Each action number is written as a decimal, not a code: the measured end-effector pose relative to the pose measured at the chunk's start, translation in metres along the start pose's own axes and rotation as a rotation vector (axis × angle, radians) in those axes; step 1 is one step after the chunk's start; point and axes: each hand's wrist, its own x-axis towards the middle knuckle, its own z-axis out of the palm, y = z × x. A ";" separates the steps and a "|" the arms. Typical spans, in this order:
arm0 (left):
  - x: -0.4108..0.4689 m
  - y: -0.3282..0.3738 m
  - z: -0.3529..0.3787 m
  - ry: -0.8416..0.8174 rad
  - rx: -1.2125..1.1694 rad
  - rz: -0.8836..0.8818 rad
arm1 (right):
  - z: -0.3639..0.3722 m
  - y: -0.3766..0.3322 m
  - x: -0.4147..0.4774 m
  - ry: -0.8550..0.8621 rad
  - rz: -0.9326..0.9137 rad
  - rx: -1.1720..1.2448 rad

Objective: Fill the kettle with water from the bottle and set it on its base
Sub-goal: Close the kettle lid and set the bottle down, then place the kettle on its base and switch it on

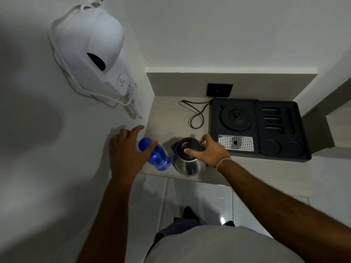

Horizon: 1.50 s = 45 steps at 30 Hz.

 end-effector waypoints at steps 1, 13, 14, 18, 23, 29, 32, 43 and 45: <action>0.001 0.000 0.001 -0.010 0.018 -0.003 | 0.000 0.000 0.000 0.002 -0.007 -0.003; -0.014 0.032 0.006 0.024 -0.384 0.202 | 0.019 0.045 -0.003 0.165 0.098 0.355; -0.017 0.037 0.009 0.033 -0.397 0.221 | 0.024 0.047 -0.003 0.184 0.102 0.415; -0.022 0.070 0.028 0.025 -0.389 0.373 | 0.036 0.056 -0.003 0.279 0.176 0.631; -0.018 0.112 0.054 0.082 -0.438 0.323 | 0.024 0.062 -0.001 0.389 0.314 0.859; 0.002 0.142 0.073 0.322 -0.459 0.344 | -0.035 0.048 0.006 0.499 0.277 1.078; 0.019 0.150 0.080 0.351 -0.456 0.328 | -0.079 0.044 0.018 0.570 0.209 1.051; 0.056 0.187 0.135 0.060 -0.079 0.454 | -0.201 0.065 0.076 0.712 0.193 0.753; 0.060 0.193 0.145 0.019 -0.043 0.458 | -0.208 0.073 0.086 0.710 0.208 0.717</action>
